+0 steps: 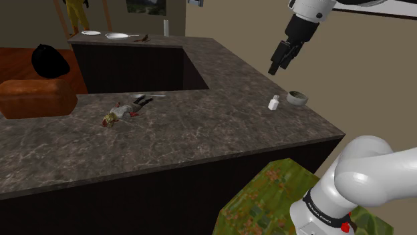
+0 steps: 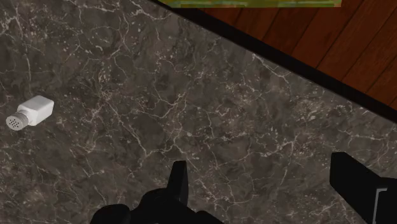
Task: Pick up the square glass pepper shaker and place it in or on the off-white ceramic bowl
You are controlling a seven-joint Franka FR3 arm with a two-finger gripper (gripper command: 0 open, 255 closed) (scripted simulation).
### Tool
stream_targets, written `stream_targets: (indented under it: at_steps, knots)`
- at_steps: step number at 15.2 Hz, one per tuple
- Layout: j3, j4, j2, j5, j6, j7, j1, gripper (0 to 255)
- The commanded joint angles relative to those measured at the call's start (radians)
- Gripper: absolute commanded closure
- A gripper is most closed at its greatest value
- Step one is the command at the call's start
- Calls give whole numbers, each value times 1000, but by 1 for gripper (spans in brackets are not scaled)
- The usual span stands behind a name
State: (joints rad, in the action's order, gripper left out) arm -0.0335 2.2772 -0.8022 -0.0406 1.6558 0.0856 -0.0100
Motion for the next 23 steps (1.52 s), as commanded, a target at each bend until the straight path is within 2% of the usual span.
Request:
stream_targets:
  at_steps: [1, 8, 14, 23]
  knots:
    - [0, 0, 0, 0, 0, 0, 0, 0]
    - [-117, 51, 103, -59, 143, 86, 46, 0]
    - [-219, 53, 230, -91, 266, 161, 80, 0]
    - [-374, -14, 479, -77, 435, 290, 108, 0]
